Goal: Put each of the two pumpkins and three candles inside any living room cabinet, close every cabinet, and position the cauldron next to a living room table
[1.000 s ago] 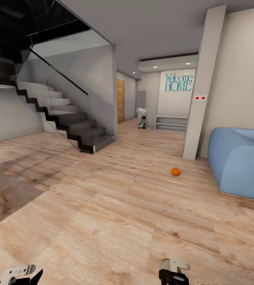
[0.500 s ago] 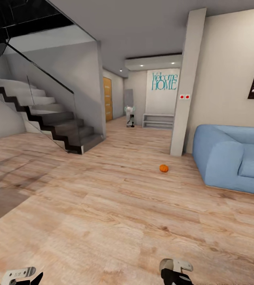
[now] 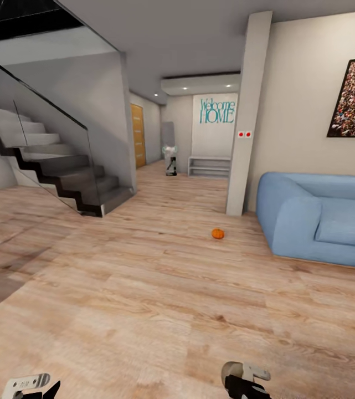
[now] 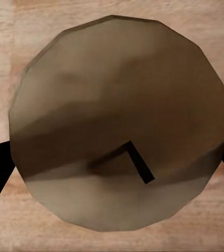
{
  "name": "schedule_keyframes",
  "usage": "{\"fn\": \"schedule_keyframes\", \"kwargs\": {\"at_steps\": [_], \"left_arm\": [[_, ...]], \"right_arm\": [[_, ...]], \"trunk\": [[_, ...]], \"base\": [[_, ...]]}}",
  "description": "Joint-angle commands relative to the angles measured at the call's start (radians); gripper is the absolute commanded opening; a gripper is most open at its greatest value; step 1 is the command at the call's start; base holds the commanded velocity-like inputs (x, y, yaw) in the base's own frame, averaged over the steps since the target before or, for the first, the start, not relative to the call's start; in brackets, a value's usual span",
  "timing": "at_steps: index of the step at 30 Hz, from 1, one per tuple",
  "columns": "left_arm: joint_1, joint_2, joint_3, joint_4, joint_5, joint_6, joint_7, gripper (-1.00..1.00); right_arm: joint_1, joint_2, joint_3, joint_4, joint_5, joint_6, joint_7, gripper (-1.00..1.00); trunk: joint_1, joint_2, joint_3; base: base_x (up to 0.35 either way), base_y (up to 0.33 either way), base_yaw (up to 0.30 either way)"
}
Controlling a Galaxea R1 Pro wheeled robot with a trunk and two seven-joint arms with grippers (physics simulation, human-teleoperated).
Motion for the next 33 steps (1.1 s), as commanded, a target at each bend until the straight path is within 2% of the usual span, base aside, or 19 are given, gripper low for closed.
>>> {"fn": "schedule_keyframes", "kwargs": {"at_steps": [1,10,28,33], "left_arm": [[0.000,0.000,0.001,-0.001,0.003,0.007,-0.004,1.00],[0.000,0.000,0.001,-0.001,0.003,0.007,-0.004,1.00],[-0.001,0.000,0.001,0.000,-0.004,0.007,-0.004,1.00],[-0.002,0.000,0.002,0.000,-0.002,0.008,-0.004,1.00]], "right_arm": [[0.000,0.000,0.000,0.001,-0.008,-0.006,0.000,-1.00],[0.000,0.001,0.001,0.001,-0.009,-0.009,0.001,-1.00],[0.000,0.000,0.001,0.001,-0.009,-0.009,0.003,-1.00],[0.000,0.001,0.001,0.001,-0.008,-0.009,0.003,-1.00]], "trunk": [[-0.004,0.007,0.002],[-0.039,0.070,0.029],[-0.108,0.196,0.085],[-0.108,0.196,0.085]], "base": [[0.000,0.000,-0.071],[0.000,0.000,-0.068],[0.000,0.000,-0.269],[0.000,0.002,-0.086]]}}
